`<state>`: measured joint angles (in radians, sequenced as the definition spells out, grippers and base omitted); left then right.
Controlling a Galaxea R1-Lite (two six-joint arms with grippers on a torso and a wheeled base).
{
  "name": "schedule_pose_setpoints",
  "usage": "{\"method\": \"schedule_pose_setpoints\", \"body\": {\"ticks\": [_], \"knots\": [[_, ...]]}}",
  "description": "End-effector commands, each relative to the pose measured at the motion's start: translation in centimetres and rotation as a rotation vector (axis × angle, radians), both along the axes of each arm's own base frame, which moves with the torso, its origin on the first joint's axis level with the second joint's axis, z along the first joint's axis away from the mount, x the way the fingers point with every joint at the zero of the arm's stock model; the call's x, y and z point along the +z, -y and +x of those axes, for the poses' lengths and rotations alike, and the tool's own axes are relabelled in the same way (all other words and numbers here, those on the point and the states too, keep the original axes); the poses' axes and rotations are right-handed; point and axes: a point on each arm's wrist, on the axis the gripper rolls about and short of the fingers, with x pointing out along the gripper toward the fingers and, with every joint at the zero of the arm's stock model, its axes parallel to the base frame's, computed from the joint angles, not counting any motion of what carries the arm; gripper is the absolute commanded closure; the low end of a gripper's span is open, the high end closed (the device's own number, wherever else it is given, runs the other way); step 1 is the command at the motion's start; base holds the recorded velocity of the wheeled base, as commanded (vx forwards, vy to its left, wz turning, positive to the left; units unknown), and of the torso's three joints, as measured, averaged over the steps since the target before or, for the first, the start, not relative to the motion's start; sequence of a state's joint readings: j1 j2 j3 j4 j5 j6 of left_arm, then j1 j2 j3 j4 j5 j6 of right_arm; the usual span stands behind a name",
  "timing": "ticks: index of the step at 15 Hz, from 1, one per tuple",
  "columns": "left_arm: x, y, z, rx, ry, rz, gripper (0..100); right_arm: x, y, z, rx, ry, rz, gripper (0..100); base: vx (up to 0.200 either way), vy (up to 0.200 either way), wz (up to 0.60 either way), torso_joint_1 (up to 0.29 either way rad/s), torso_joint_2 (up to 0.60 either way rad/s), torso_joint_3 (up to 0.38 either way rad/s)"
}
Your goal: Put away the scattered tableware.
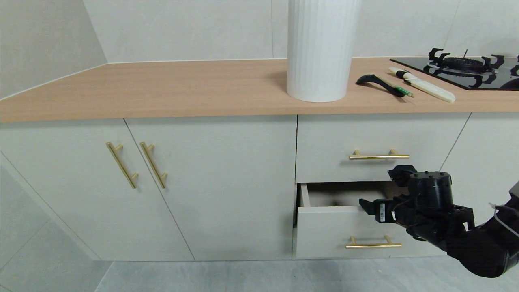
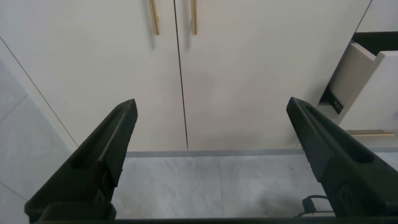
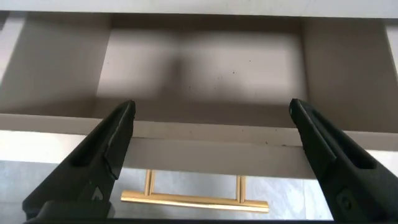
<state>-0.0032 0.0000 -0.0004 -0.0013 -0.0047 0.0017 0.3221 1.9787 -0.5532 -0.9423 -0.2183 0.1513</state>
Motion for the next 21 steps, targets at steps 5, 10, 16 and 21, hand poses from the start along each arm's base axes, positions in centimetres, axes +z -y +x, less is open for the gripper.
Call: {"method": "schedule_pose_setpoints", "body": {"ticks": [5, 10, 16, 21], "knots": [[0.0, 0.0, 0.0, -0.001, 0.0, 0.0, 0, -0.6, 0.1, -0.4, 0.003, -0.029, -0.011, 0, 0.0, 0.0, 0.0, 0.0, 0.0, 0.0], [0.0, 0.0, 0.0, 0.0, -0.002, 0.0, 0, 0.4, 0.4, -1.1, 0.012, -0.042, -0.012, 0, 0.0, 0.0, 0.0, 0.0, 0.0, 0.0], [0.0, 0.0, 0.0, -0.001, 0.0, 0.0, 0, 2.1, 0.5, -3.1, 0.067, -0.136, -0.017, 0, 0.0, 0.0, 0.0, 0.0, 0.0, 0.0], [0.0, 0.0, 0.0, 0.0, -0.002, 0.0, 0, 2.3, 0.3, -4.6, 0.111, -0.264, -0.05, 0, 0.0, 0.0, 0.0, 0.0, 0.0, 0.0]]}}
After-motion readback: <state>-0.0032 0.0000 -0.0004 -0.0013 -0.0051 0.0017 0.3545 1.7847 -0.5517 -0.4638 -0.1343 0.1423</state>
